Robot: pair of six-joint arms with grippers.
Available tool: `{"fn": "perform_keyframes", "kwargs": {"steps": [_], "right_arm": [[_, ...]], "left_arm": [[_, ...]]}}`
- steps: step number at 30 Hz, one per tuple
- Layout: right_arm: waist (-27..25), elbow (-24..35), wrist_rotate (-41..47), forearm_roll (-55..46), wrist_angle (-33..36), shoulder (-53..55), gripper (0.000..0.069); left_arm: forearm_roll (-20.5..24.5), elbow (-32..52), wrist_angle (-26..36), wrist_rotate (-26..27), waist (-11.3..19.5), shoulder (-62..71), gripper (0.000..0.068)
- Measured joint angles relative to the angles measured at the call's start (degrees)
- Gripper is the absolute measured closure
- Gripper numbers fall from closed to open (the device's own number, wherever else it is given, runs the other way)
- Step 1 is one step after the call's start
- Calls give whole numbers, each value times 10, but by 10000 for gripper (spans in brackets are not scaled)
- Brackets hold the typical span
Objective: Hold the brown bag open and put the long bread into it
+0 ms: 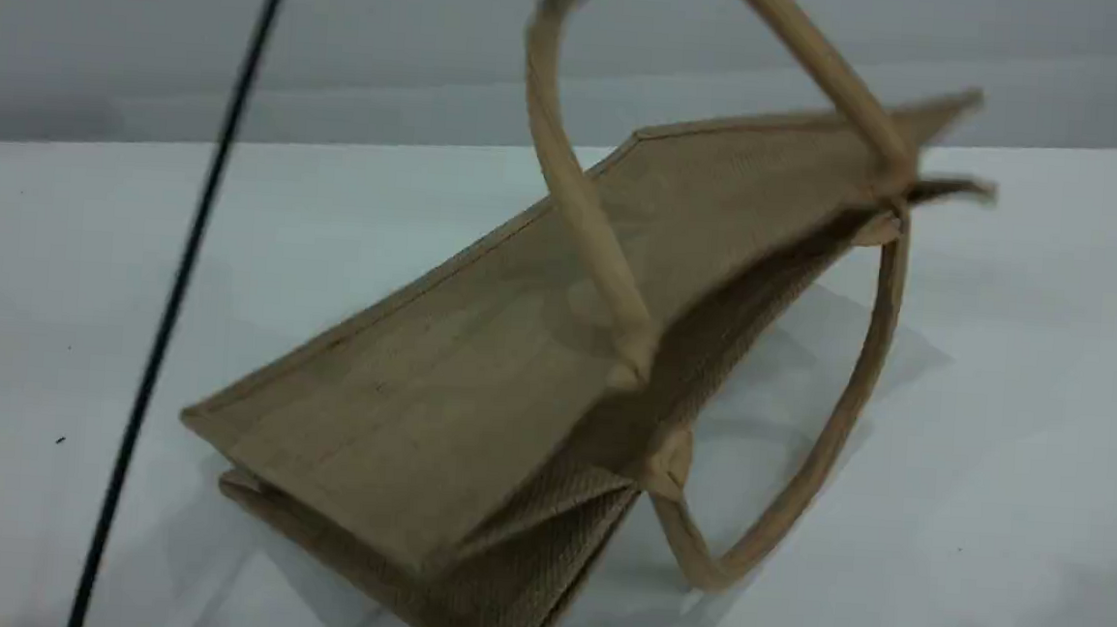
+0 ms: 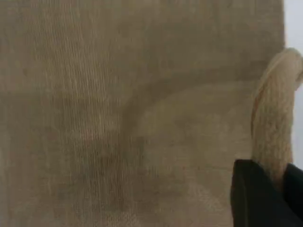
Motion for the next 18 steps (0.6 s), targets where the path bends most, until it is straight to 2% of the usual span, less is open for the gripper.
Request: {"fn": "perform_keyframes", "kwargs": {"steps": [3, 9, 13, 18], "right_arm": [[0, 0, 49, -56, 15, -55, 162], [0, 0, 118, -156, 42, -154, 162], [0, 0, 137, -187, 71, -199, 162], [0, 0, 140, -195, 88, -212, 162]], "left_arm": [[-2, 0, -3, -1, -14, 33, 590], [-4, 0, -53, -1, -42, 89, 589], [-3, 0, -66, -1, -45, 110, 579], [10, 0, -71, -10, -45, 119, 509]]}}
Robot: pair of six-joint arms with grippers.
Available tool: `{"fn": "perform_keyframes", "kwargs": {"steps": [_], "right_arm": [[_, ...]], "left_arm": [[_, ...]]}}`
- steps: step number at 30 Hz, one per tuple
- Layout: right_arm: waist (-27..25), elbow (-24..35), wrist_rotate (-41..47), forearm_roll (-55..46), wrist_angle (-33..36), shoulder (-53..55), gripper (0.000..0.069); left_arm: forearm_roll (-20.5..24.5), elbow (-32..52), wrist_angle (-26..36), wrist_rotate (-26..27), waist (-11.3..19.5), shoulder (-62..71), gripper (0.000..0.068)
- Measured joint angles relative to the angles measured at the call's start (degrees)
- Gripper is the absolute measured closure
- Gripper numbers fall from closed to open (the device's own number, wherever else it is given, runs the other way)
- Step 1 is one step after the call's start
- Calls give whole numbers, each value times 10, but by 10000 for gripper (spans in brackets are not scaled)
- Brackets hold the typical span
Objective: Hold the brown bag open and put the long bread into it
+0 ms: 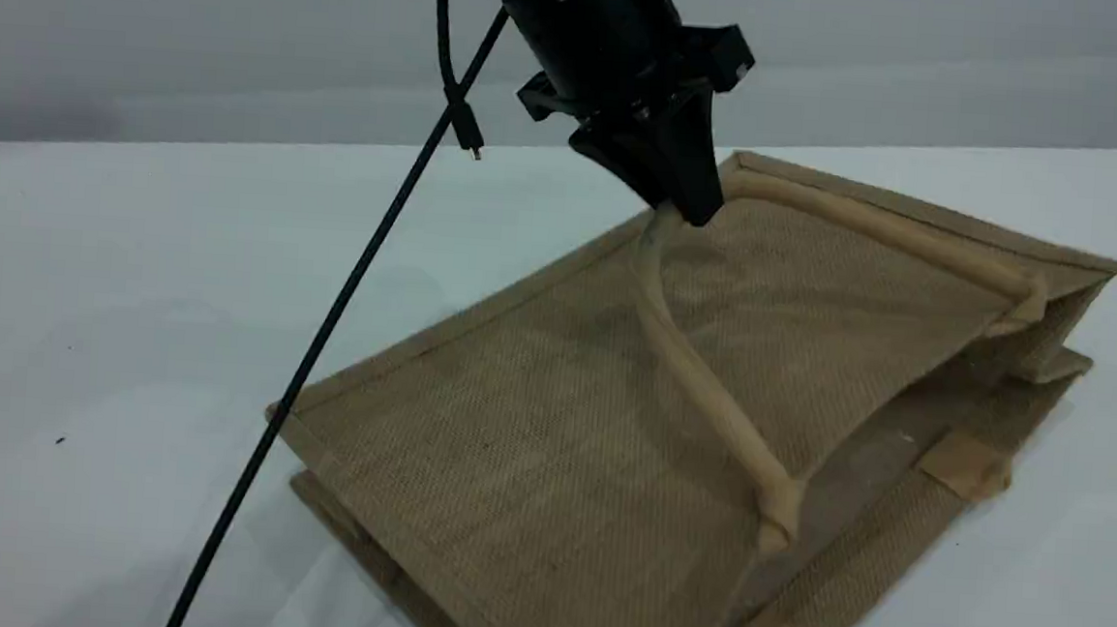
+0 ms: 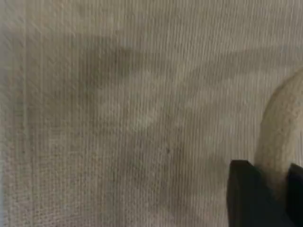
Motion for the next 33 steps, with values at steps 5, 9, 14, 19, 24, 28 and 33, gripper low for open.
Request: {"fn": "perform_keyframes", "kwargs": {"steps": [5, 9, 14, 19, 24, 28, 33], "right_arm": [[0, 0, 0, -5, -1, 1, 162], [0, 0, -1, -22, -2, 1, 162], [0, 0, -1, -31, -2, 1, 162], [0, 4, 3, -30, -3, -3, 162], [0, 32, 4, -17, -4, -33, 162], [0, 86, 4, -17, -3, -81, 162], [0, 176, 4, -6, -23, -163, 162]], "left_arm": [[3, 0, 19, 0, 1, 0, 340], [-2, -1, 59, 0, 1, -4, 223], [-56, -19, 73, 9, 1, -8, 172], [-104, -52, 73, 9, 1, -25, 170], [-50, -56, 75, -7, 2, -100, 170], [-12, -56, 75, -36, 2, -174, 170], [20, -54, 76, -63, -25, -265, 176]]}}
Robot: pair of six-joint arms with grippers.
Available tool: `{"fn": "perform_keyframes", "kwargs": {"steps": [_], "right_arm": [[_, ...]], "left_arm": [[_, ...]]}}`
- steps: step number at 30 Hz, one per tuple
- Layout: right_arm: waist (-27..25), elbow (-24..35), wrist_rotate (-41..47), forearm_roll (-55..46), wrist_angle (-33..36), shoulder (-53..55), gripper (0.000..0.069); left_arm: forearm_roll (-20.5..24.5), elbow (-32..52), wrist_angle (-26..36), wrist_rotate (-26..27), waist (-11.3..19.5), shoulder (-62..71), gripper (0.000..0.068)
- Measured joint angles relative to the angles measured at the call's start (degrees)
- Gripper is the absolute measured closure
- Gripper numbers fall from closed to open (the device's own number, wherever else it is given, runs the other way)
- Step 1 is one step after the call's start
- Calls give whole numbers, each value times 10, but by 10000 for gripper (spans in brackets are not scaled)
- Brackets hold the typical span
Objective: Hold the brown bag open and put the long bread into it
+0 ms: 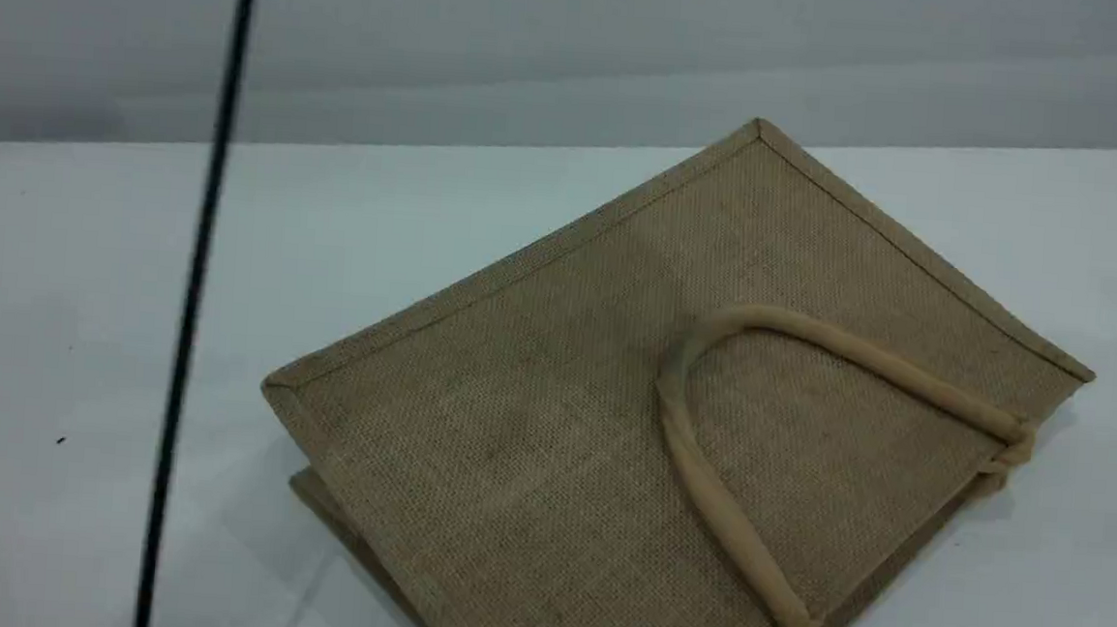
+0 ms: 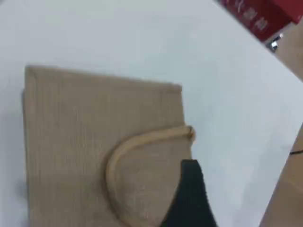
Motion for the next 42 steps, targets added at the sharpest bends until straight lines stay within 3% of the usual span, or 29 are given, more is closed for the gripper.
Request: {"fn": "perform_keyframes", "kwargs": {"steps": [10, 13, 16, 29, 42], "right_arm": [[0, 140, -5, -6, -46, -191, 162], [0, 150, -3, -8, -71, -209, 162], [0, 150, -2, -8, -71, -209, 162], [0, 150, -2, -9, -69, -209, 162], [0, 150, -2, -9, -68, -209, 162]], "left_arm": [[159, 109, 0, -74, -112, -180, 185], [192, 159, -1, -102, -139, -238, 186], [194, 213, -1, -131, -156, -297, 186], [195, 522, -3, -190, -162, -593, 187], [267, 857, -51, -222, -162, -923, 192]]}}
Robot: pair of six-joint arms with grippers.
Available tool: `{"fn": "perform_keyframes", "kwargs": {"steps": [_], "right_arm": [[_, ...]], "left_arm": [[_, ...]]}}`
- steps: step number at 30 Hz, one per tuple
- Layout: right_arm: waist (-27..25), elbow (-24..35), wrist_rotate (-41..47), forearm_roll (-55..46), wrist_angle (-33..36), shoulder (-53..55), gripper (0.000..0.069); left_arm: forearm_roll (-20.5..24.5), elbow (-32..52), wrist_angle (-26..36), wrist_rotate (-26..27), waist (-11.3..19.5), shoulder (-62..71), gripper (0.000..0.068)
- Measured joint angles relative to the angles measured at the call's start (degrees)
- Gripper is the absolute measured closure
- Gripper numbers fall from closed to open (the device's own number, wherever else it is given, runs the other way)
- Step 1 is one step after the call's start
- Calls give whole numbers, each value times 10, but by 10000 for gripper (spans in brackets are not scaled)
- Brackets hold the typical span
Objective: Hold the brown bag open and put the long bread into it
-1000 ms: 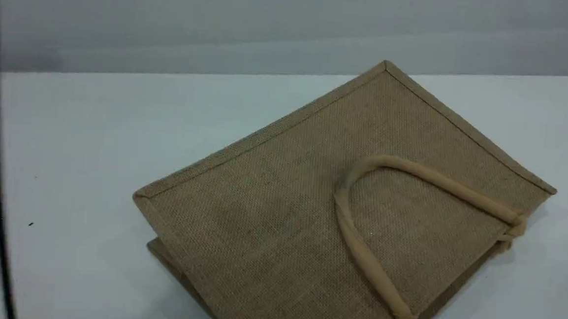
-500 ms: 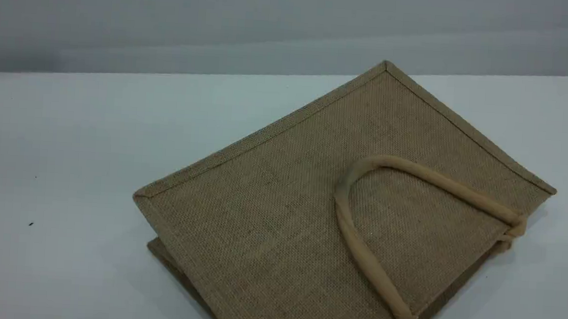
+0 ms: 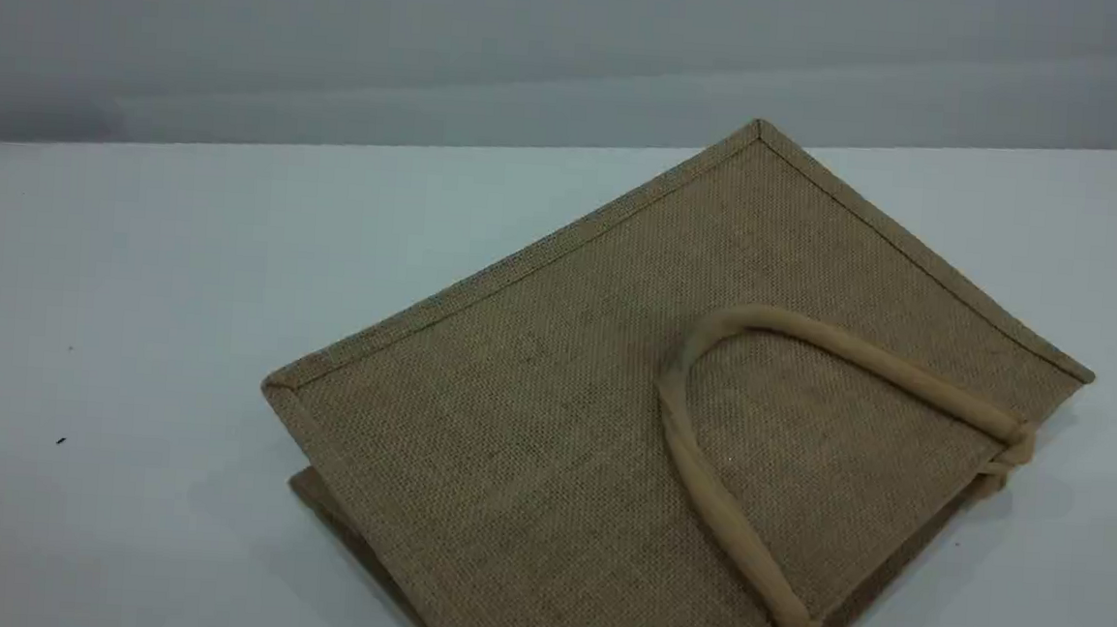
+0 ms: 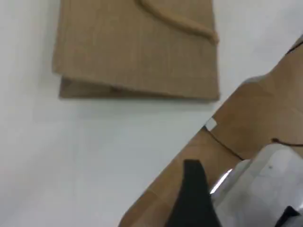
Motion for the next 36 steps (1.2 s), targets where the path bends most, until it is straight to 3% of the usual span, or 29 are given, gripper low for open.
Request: {"fn": "perform_keyframes", "kwargs": {"steps": [6, 24, 28, 36], "right_arm": [[0, 0, 0, 0, 0, 0, 162], [-40, 0, 0, 4, -1, 0, 162], [-40, 0, 0, 4, -1, 0, 162], [-40, 0, 0, 4, 0, 0, 162]], "left_arm": [[13, 64, -33, -6, 1, -93, 216], [13, 64, -34, -3, 9, -100, 225], [13, 64, -34, -3, 81, -100, 225], [13, 64, -34, -3, 315, -100, 225]]}}
